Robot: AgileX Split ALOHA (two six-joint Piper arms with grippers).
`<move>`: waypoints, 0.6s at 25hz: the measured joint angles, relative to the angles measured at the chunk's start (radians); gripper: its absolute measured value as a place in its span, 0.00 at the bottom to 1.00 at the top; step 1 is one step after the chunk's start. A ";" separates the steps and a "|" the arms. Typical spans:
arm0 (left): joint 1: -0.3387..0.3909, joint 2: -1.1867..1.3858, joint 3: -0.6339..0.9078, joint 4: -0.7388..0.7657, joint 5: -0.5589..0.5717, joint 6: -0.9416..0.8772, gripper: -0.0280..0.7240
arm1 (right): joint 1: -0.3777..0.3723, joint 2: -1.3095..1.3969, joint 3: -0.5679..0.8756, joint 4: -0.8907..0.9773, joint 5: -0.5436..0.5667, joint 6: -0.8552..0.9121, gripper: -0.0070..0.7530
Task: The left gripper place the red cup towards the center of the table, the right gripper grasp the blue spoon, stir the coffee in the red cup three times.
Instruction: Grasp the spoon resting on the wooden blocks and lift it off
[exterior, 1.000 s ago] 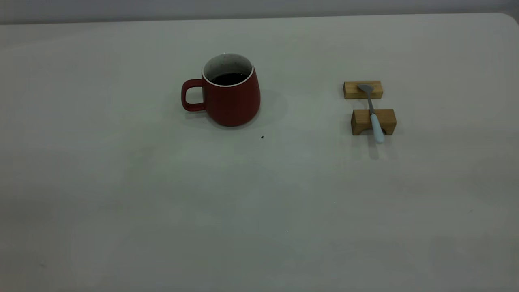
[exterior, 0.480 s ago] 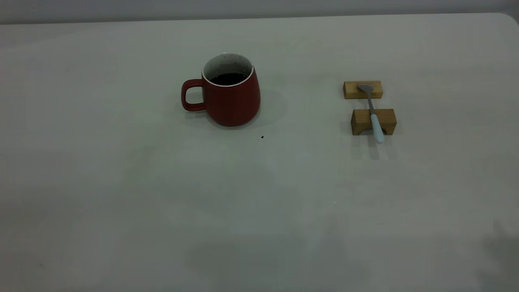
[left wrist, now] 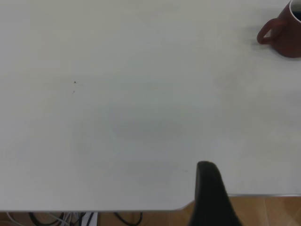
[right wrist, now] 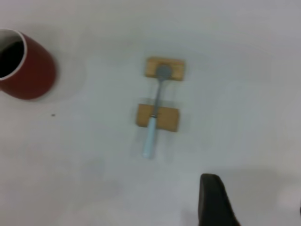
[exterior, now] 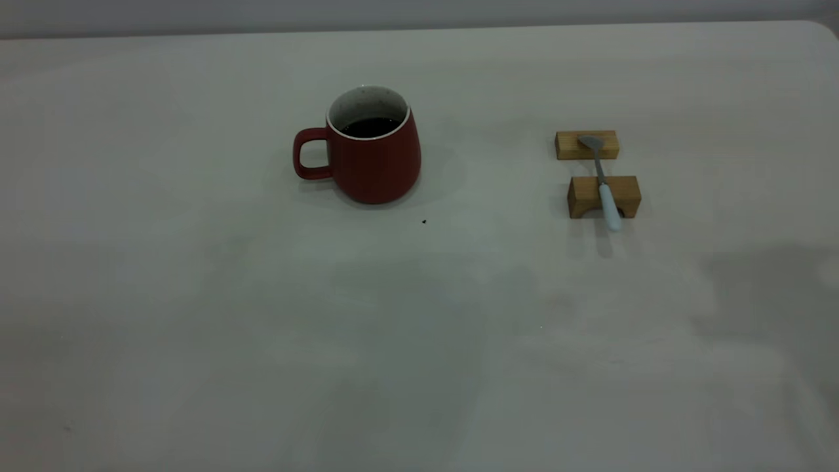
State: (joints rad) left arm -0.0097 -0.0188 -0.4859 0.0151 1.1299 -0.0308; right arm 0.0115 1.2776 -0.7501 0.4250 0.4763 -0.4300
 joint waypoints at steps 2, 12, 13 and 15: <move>0.000 0.000 0.000 0.000 0.000 0.000 0.75 | 0.000 0.066 -0.030 0.042 -0.001 -0.033 0.63; 0.000 0.000 0.000 0.000 0.000 0.000 0.75 | 0.057 0.460 -0.208 0.106 0.004 -0.111 0.63; 0.000 0.000 0.000 0.000 0.000 0.000 0.75 | 0.061 0.503 -0.229 0.106 0.006 -0.115 0.63; 0.000 0.000 0.000 0.000 0.000 0.000 0.75 | 0.068 0.583 -0.263 0.106 0.009 -0.114 0.63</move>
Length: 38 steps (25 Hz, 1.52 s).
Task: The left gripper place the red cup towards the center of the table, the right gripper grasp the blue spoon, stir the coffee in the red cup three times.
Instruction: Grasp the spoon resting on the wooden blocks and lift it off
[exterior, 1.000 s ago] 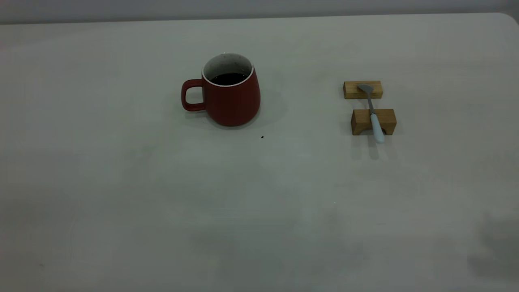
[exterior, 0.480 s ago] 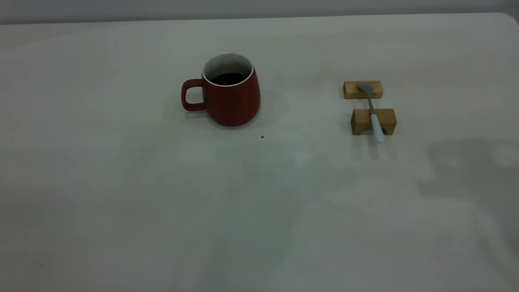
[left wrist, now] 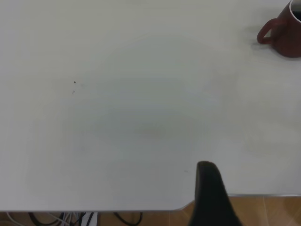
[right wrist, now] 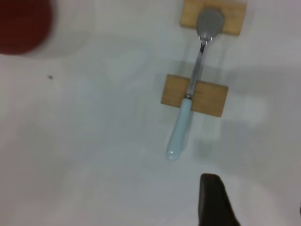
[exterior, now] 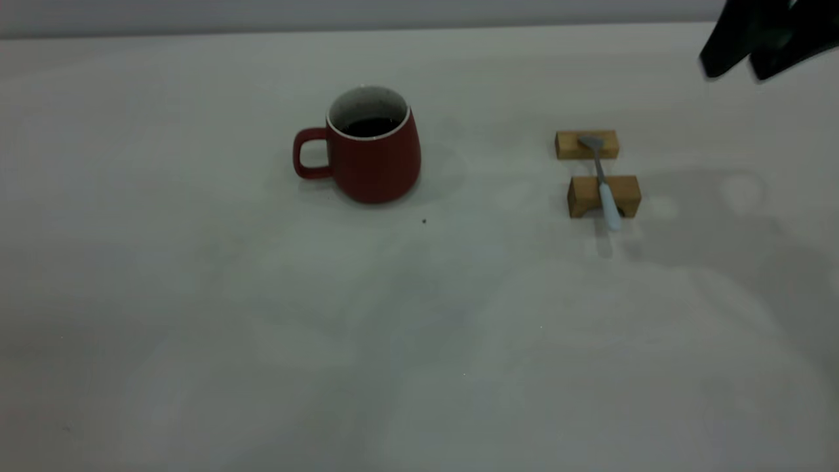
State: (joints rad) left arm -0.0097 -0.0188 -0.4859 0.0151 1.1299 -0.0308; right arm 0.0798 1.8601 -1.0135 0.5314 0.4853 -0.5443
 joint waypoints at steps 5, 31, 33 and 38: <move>0.000 0.000 0.000 -0.001 0.000 0.000 0.75 | 0.027 0.135 -0.075 0.000 0.043 0.000 0.63; 0.000 0.000 0.000 -0.001 0.000 0.000 0.75 | 0.161 0.463 -0.324 -0.121 0.121 0.193 0.63; 0.000 0.000 0.000 -0.002 0.000 0.000 0.75 | 0.161 0.464 -0.324 -0.142 0.120 0.211 0.63; 0.000 0.000 0.000 -0.002 0.000 0.000 0.75 | 0.161 0.470 -0.326 -0.165 0.119 0.235 0.63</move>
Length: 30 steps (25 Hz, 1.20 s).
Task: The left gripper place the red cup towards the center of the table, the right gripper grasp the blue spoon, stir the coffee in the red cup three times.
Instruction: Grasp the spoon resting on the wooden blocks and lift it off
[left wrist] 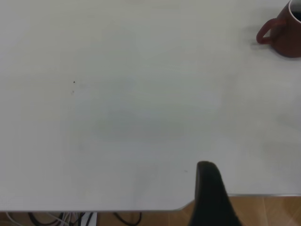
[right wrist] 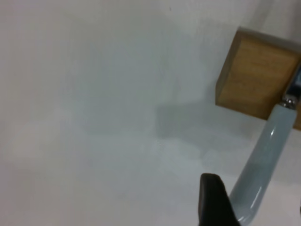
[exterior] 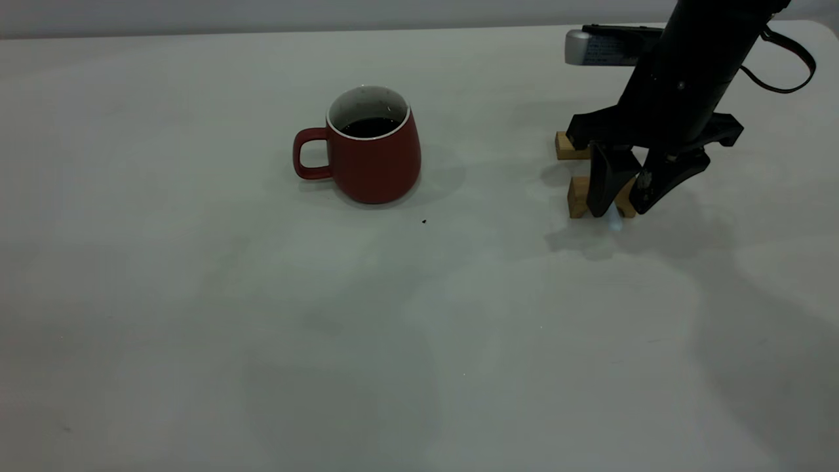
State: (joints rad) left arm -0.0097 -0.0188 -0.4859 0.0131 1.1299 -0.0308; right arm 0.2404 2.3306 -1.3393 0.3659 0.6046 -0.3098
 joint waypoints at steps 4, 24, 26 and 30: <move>0.000 0.000 0.000 0.000 0.000 0.000 0.75 | 0.000 0.029 0.000 0.000 -0.010 0.002 0.63; 0.000 0.000 0.000 0.000 0.000 0.000 0.75 | 0.000 0.062 -0.001 0.003 -0.077 0.005 0.17; 0.000 0.000 0.000 0.000 0.000 0.000 0.75 | 0.000 0.058 -0.001 0.003 -0.059 0.014 0.18; 0.000 0.000 0.000 0.000 0.000 0.000 0.75 | -0.003 0.013 -0.001 0.000 -0.011 0.029 0.18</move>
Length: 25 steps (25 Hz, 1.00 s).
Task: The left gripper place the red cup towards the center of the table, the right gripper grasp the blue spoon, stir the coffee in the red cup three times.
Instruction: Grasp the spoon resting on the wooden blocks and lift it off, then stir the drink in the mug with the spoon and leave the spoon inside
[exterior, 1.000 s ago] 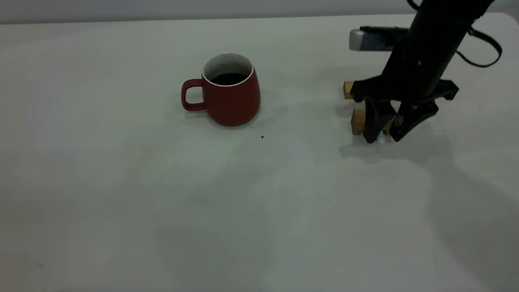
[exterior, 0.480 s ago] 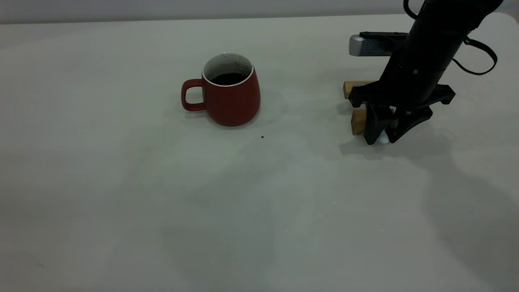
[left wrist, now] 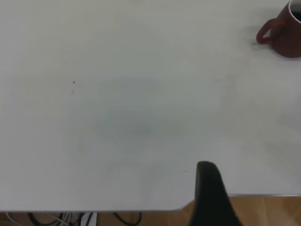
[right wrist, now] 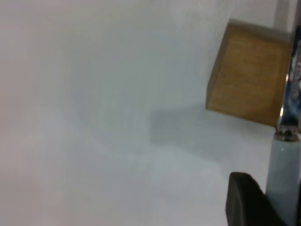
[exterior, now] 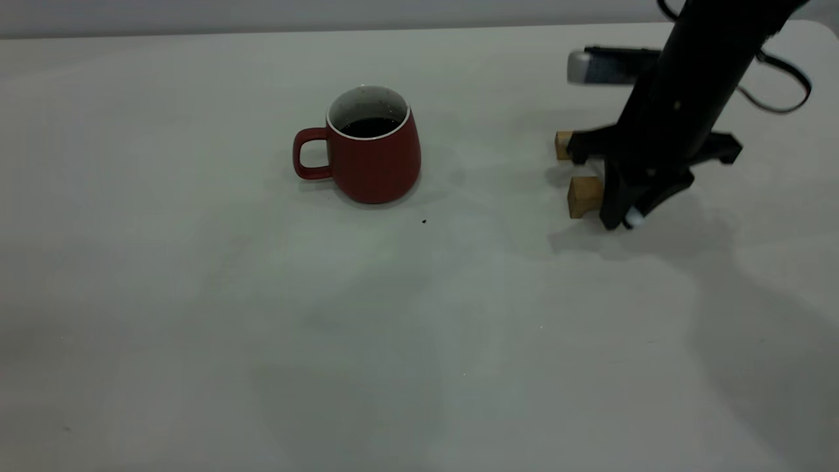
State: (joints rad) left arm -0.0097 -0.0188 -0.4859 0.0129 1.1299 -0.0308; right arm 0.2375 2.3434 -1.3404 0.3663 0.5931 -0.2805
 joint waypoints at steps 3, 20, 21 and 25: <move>0.000 0.000 0.000 0.000 0.000 0.000 0.75 | 0.000 -0.076 0.000 0.024 0.029 0.003 0.18; 0.000 0.000 0.000 0.000 0.000 0.000 0.75 | 0.012 -0.069 0.000 1.168 0.447 -0.167 0.18; 0.000 0.000 0.000 0.000 0.000 0.000 0.75 | 0.017 -0.055 0.000 1.224 0.479 -0.171 0.18; 0.000 0.000 0.000 0.000 0.000 0.000 0.75 | 0.045 -0.020 -0.008 1.371 0.542 -0.127 0.18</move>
State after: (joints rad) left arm -0.0097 -0.0188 -0.4859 0.0129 1.1299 -0.0308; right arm 0.2822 2.3232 -1.3482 1.7372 1.1351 -0.4075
